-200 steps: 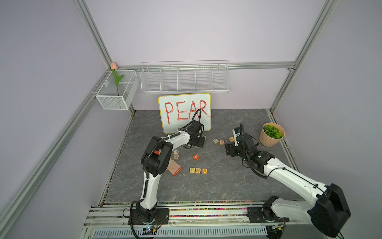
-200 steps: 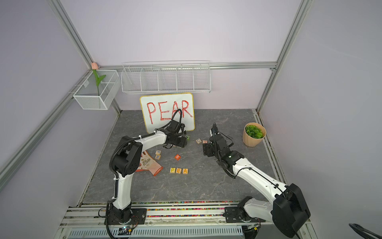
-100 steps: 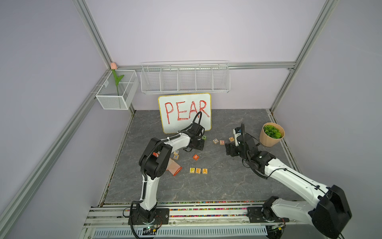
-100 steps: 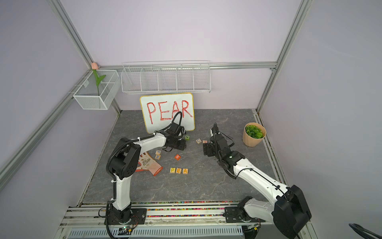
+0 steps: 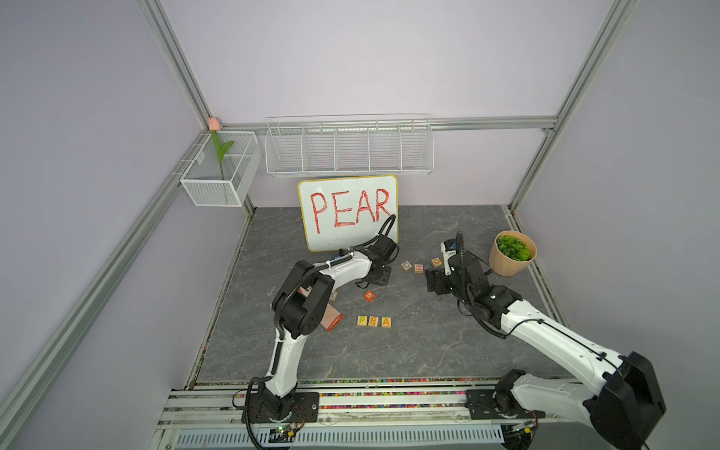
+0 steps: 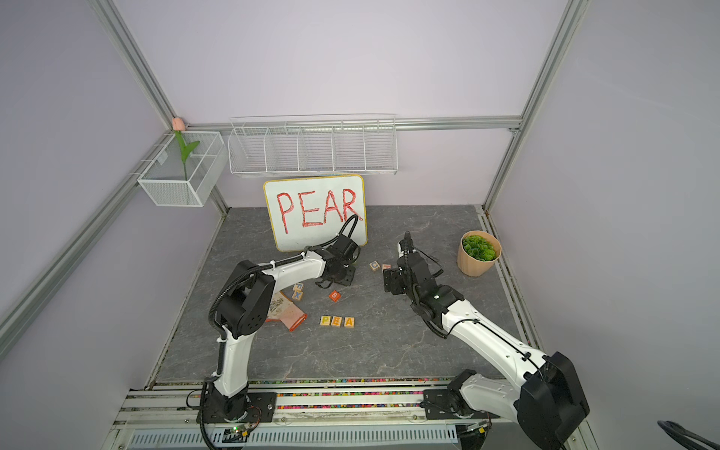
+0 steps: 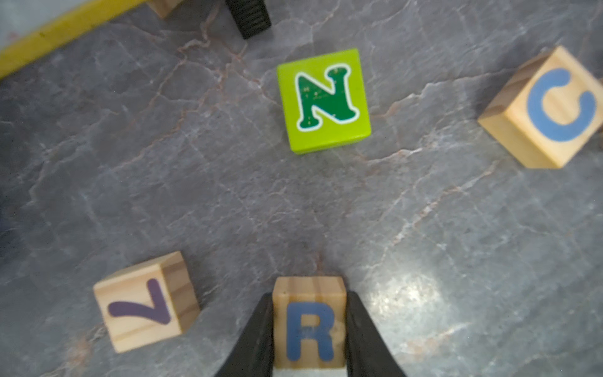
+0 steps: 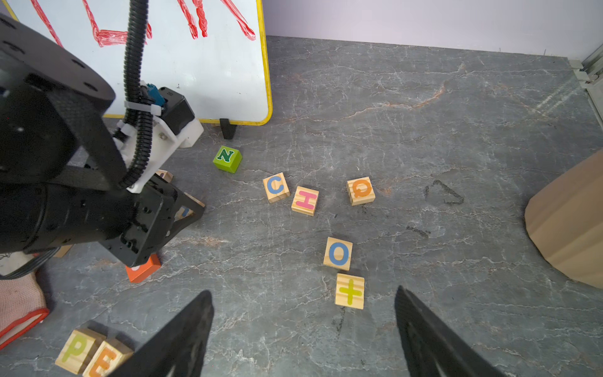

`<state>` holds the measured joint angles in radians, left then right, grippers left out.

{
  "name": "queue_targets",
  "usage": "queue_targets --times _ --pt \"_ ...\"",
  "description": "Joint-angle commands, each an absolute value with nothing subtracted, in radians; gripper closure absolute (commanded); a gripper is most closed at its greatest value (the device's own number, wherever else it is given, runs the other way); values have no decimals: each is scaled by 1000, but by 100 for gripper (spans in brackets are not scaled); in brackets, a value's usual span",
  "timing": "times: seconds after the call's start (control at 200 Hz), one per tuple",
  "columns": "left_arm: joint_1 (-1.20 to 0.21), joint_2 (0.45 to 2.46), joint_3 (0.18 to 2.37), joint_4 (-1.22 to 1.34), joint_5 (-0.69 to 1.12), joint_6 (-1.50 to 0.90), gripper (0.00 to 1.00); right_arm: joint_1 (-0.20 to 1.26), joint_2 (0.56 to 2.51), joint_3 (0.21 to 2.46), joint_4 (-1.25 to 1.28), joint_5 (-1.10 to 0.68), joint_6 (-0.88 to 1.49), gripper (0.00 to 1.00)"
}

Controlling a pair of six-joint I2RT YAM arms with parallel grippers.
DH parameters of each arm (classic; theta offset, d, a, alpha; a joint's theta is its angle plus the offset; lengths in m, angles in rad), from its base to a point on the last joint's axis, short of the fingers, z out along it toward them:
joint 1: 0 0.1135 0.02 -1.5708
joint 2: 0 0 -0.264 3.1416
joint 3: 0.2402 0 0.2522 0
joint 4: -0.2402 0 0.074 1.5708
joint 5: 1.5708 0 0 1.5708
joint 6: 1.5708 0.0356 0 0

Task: Spell the uppercase word “pear” with letter blocks
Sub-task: Pick up the letter block from the center of the board, then place the letter block at the center of the board.

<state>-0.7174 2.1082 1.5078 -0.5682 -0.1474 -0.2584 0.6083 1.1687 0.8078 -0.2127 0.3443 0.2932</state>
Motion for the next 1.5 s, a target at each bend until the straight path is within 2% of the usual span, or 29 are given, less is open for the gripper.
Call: queue_targets --times 0.0,0.21,0.405,0.62,0.96,1.495 --pt "-716 2108 1532 -611 -200 -287 71 603 1145 789 -207 355 306 11" --pt "-749 2011 1501 -602 -227 -312 75 602 1117 766 -196 346 308 11" --pt "-791 1896 1427 -586 -169 -435 77 602 1072 735 -193 333 308 11" --pt "-912 1811 1340 -566 -154 -594 77 603 1002 682 -179 313 316 11" --pt "-1049 1801 1287 -602 -156 -673 77 603 855 594 -189 280 316 11" --pt "-1080 1849 1246 -605 -93 -721 77 603 711 525 -238 295 318 11"
